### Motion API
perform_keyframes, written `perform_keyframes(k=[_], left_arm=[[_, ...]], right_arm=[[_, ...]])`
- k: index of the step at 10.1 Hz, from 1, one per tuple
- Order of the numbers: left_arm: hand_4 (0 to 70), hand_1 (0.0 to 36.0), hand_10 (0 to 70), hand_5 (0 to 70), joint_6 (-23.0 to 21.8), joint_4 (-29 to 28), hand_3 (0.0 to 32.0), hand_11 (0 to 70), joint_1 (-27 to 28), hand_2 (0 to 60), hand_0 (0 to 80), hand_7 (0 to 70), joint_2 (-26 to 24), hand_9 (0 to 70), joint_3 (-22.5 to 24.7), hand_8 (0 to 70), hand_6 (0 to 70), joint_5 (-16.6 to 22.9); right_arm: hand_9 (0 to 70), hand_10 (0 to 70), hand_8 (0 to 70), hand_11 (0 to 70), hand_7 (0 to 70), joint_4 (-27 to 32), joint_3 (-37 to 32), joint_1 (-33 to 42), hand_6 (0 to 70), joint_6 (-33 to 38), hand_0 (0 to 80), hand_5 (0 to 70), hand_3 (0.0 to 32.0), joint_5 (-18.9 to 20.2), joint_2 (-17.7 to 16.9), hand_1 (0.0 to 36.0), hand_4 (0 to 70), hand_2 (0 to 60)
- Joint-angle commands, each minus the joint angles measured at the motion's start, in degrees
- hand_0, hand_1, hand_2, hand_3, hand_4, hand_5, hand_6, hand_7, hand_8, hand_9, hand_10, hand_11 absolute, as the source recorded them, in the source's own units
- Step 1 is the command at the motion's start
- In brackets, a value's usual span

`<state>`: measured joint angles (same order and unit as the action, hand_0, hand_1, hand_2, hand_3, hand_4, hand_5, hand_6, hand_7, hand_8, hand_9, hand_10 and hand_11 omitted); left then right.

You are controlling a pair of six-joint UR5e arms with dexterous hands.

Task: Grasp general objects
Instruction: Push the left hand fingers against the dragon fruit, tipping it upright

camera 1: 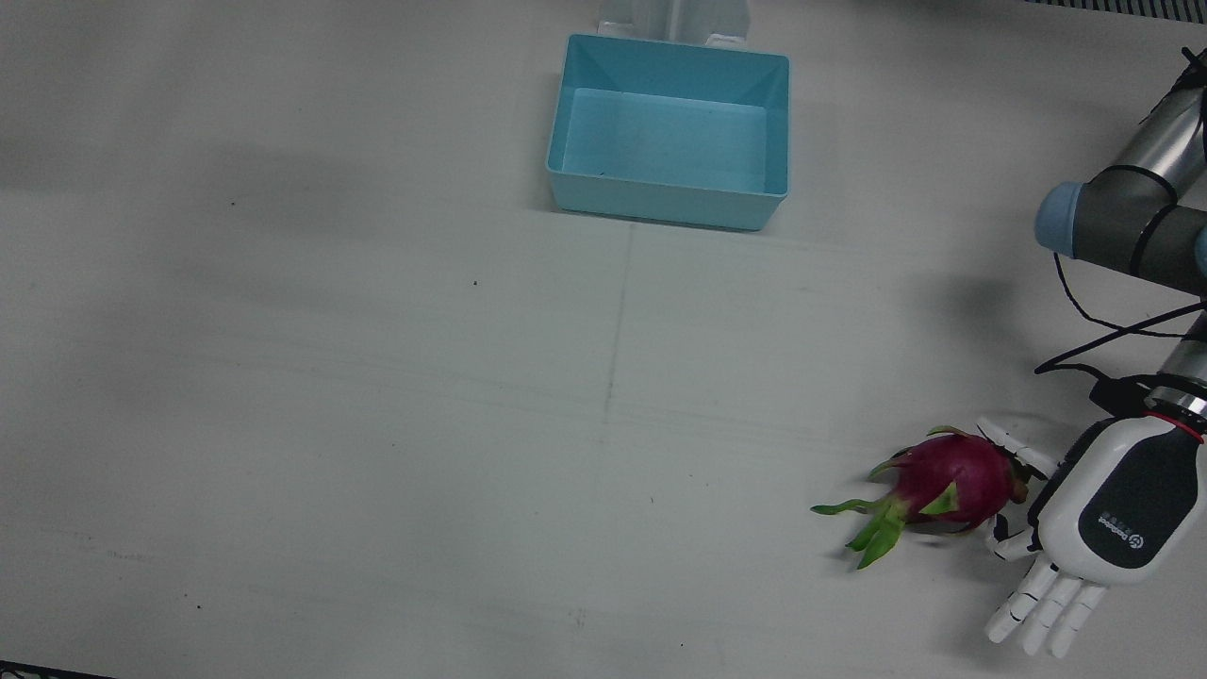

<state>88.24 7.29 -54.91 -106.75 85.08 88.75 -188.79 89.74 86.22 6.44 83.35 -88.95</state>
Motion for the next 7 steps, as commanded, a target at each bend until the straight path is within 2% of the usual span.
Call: perform_keyframes(k=[1, 3, 5, 6, 7], left_arm=[[50.2, 24.5, 0.0, 51.3, -0.26, -0.09, 0.0, 0.0, -0.02, 60.0, 45.7, 11.7, 0.05, 0.9, 0.26, 0.2, 0.2, 0.02], [48.8, 31.4, 0.0, 49.5, -0.79, -0.35, 0.0, 0.0, -0.28, 60.0, 41.7, 11.8, 0.40, 0.9, 1.83, 0.3, 0.0, 0.11], [50.7, 33.4, 0.0, 47.6, -1.75, 0.78, 0.0, 0.0, -0.37, 60.0, 39.6, 12.7, 0.58, 1.1, 5.61, 0.4, 0.0, 0.72], [52.3, 34.0, 0.0, 46.4, -4.46, 0.79, 0.0, 0.0, -0.37, 60.0, 38.8, 13.0, 0.67, 1.2, 6.15, 0.3, 0.0, 0.64], [54.2, 35.5, 0.0, 46.5, -4.74, 0.88, 0.0, 0.0, -0.29, 60.0, 39.0, 13.6, 0.67, 1.3, 6.07, 0.0, 0.0, 0.64]], right_arm=[[0.0, 0.0, 0.0, 0.0, 0.0, 0.00, 0.00, 0.00, 0.0, -0.02, 0.0, 0.0, 0.0, -0.03, 0.00, 0.0, 0.0, 0.0], [0.0, 0.0, 0.0, 0.0, 0.0, 0.00, 0.00, 0.00, 0.0, -0.02, 0.0, 0.0, 0.0, -0.03, 0.00, 0.0, 0.0, 0.0], [0.0, 0.0, 0.0, 0.0, 0.0, 0.00, 0.09, 0.00, 0.0, -0.02, 0.0, 0.0, 0.0, -0.03, 0.00, 0.0, 0.0, 0.0], [0.0, 0.0, 0.0, 0.0, 0.0, 0.00, 0.00, 0.00, 0.0, -0.02, 0.0, 0.0, 0.0, 0.05, 0.00, 0.0, 0.0, 0.0], [0.0, 0.0, 0.0, 0.0, 0.0, 0.00, 0.09, 0.00, 0.0, -0.02, 0.0, 0.0, 0.0, -0.03, 0.00, 0.0, 0.0, 0.0]])
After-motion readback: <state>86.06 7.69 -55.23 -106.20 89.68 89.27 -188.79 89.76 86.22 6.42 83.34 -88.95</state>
